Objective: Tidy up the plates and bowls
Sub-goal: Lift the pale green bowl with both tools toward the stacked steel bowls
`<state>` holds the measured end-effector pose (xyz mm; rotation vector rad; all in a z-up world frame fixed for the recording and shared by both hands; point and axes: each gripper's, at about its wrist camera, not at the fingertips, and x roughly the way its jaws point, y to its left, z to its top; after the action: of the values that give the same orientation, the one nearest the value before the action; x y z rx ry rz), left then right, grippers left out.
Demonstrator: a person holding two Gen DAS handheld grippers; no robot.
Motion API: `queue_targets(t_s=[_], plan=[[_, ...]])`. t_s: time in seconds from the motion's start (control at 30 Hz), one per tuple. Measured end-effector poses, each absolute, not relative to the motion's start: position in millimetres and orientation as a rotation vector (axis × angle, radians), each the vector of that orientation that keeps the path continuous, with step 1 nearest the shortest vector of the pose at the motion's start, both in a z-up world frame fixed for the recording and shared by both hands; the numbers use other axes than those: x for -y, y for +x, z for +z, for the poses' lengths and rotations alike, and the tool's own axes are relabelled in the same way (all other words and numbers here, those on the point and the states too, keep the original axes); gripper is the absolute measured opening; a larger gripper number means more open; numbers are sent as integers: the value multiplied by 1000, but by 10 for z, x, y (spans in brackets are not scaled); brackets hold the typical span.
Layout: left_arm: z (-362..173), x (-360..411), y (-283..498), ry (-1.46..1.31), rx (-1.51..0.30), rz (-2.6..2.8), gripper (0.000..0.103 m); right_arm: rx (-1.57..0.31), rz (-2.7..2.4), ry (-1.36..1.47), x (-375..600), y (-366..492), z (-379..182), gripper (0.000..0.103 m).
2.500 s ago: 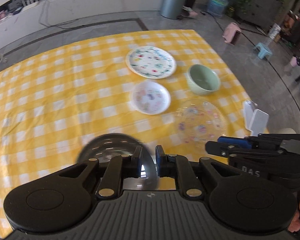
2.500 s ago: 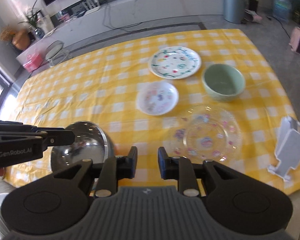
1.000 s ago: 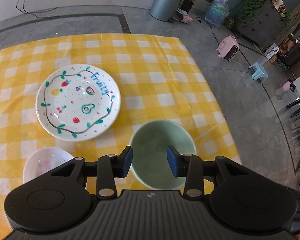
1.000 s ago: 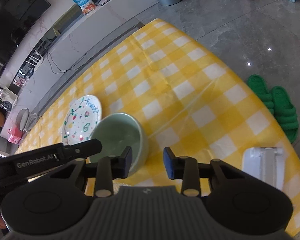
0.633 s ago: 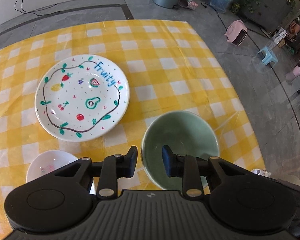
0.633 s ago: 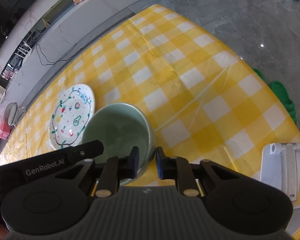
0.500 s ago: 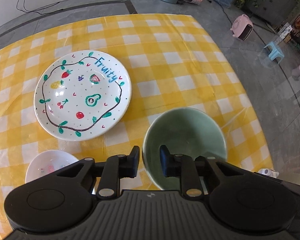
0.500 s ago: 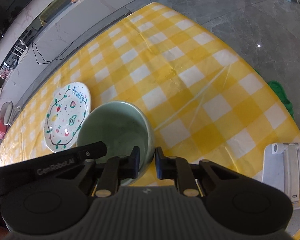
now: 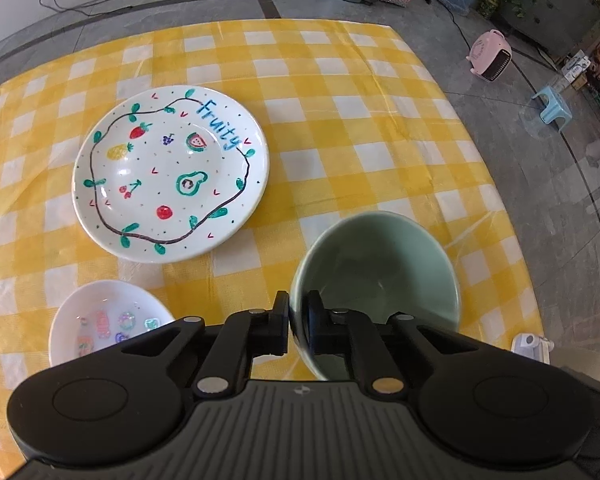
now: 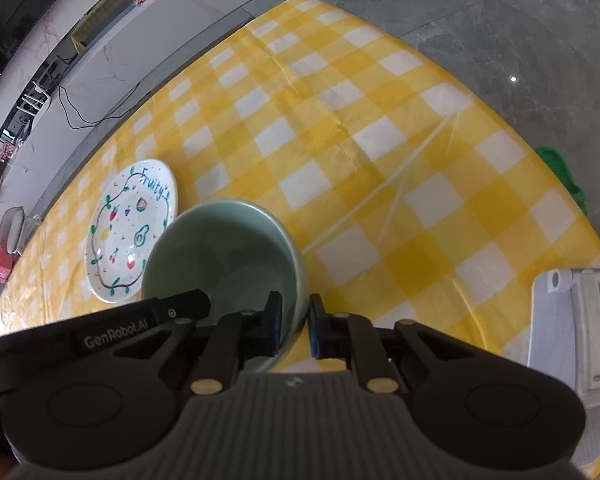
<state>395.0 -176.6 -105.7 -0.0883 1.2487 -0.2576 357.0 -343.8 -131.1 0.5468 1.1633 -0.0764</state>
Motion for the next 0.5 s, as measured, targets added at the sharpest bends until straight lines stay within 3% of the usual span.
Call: queue_targets(t_s=[0.5], plan=[[-266, 1393, 3270, -86, -1186, -164, 8, -1140, 2, 551, 3096, 3040, -627, 9]])
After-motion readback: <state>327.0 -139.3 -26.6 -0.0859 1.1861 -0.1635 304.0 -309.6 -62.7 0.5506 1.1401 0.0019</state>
